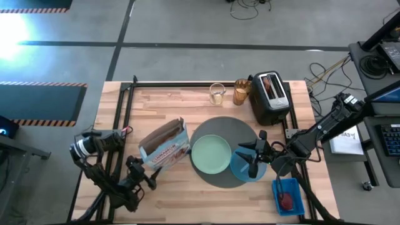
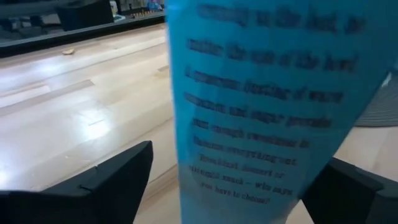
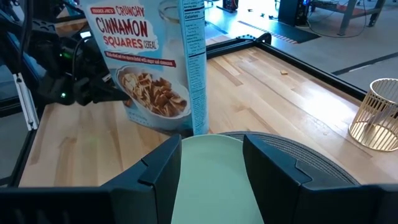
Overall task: Arrange a breakfast setting
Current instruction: Pour the cereal from the cereal box into the blue bowl
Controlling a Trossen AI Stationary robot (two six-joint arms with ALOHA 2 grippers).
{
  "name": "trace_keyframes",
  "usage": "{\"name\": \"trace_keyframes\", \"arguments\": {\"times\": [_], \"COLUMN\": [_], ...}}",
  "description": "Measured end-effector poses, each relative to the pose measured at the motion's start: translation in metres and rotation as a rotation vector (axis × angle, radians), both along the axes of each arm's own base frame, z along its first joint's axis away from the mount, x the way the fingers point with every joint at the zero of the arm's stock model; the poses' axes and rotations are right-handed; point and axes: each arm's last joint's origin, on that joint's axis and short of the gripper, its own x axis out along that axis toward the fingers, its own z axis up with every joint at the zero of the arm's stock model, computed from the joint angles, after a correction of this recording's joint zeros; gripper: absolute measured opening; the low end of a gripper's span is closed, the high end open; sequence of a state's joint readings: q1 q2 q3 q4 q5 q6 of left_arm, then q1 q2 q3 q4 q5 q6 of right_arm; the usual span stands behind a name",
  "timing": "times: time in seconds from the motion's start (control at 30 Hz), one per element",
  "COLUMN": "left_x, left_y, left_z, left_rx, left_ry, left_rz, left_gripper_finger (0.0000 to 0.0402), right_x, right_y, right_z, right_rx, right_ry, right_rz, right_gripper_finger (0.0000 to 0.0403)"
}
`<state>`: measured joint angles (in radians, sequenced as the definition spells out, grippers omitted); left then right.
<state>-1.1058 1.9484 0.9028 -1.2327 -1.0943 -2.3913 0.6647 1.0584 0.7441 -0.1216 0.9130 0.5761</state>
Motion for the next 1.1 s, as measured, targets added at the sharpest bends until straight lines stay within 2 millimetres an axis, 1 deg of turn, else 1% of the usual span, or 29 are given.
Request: {"name": "trace_keyframes", "arguments": {"times": [0.2,0.37,0.5,0.7,0.8,0.9,1.1], "left_x": [0.001,0.003,0.004,0.005,0.004,0.004,0.007], "left_y": [0.001,-0.003,-0.005,-0.005,-0.005,-0.005,-0.005], "left_z": [-0.011,-0.011,-0.009,-0.008,-0.008,-0.008,-0.003], "left_rx": [0.039,0.035,0.041,0.052,0.049,0.040,-0.012], "left_ry": [0.017,0.029,0.052,0.068,0.070,0.067,0.054], "left_rz": [0.012,0.014,0.012,0.008,0.010,0.017,0.037], "left_gripper_finger": [0.0302,0.0265,0.0219,0.0138,0.0111,0.0109,0.0146], "right_x": [0.000,0.000,0.000,0.000,0.000,0.000,0.000], "right_y": [0.000,0.000,0.000,0.000,0.000,0.000,0.000], "right_z": [0.000,0.000,0.000,0.000,0.000,0.000,0.000], "right_rx": [0.000,0.000,0.000,0.000,0.000,0.000,0.000], "right_ry": [0.000,0.000,0.000,0.000,0.000,0.000,0.000], "right_rz": [0.000,0.000,0.000,0.001,0.000,0.000,0.001], "right_gripper_finger": [0.0164,0.0164,0.0164,0.0164,0.0164,0.0164,0.0164]}}
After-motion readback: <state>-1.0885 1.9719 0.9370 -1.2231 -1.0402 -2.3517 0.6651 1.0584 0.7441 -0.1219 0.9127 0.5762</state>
